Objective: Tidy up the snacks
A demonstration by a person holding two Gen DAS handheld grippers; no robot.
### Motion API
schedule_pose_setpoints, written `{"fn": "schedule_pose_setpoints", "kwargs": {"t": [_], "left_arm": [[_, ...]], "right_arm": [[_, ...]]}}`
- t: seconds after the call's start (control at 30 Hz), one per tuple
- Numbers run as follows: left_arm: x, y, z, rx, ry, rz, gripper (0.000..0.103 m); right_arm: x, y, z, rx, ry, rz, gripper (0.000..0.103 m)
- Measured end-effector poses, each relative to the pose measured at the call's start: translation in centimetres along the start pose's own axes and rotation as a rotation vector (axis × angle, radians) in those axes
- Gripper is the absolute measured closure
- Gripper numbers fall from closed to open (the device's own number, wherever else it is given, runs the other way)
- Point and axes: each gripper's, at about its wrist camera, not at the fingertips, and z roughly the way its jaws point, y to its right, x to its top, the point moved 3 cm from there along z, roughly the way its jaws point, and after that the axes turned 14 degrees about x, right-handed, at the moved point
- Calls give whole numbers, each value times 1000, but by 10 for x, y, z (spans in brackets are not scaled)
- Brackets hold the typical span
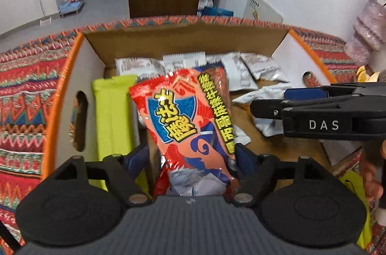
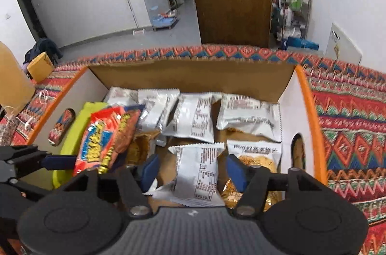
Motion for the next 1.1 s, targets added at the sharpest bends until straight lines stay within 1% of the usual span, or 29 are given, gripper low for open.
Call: {"fn": "schedule_pose_setpoints", "kwargs": {"t": [0.1, 0.27, 0.37, 0.43, 0.5, 0.57, 0.63, 0.77, 0.9, 1.07, 1.1], "left_arm": [[1, -2, -29, -11, 41, -6, 20], [-1, -8, -83, -34, 79, -26, 16], [-10, -8, -121, -43, 111, -22, 11], [-20, -8, -147, -44, 141, -16, 7], [-33, -8, -173, -44, 173, -10, 4], [-47, -8, -196, -42, 197, -9, 3], [-63, -7, -217, -43, 217, -6, 2], [-99, -8, -254, -51, 259, -22, 0], [-136, -9, -286, -62, 305, -21, 0], [-186, -10, -320, -96, 351, -35, 0], [-197, -10, -327, -104, 369, -32, 0]], "right_arm": [[7, -5, -21, -13, 30, -26, 39], [10, -19, -78, -28, 86, -53, 26], [6, -31, -121, -26, 118, -75, 20], [0, -41, -147, -26, 134, -91, 13], [-9, -50, -172, -24, 147, -104, 13], [-20, -59, -198, -22, 162, -120, 12], [-32, -67, -221, -27, 173, -141, 7], [-67, -82, -266, -27, 207, -183, 3], [-112, -90, -306, 33, 251, -188, 2], [-168, -100, -348, 69, 314, -167, 1], [-181, -103, -358, 72, 333, -164, 0]]}}
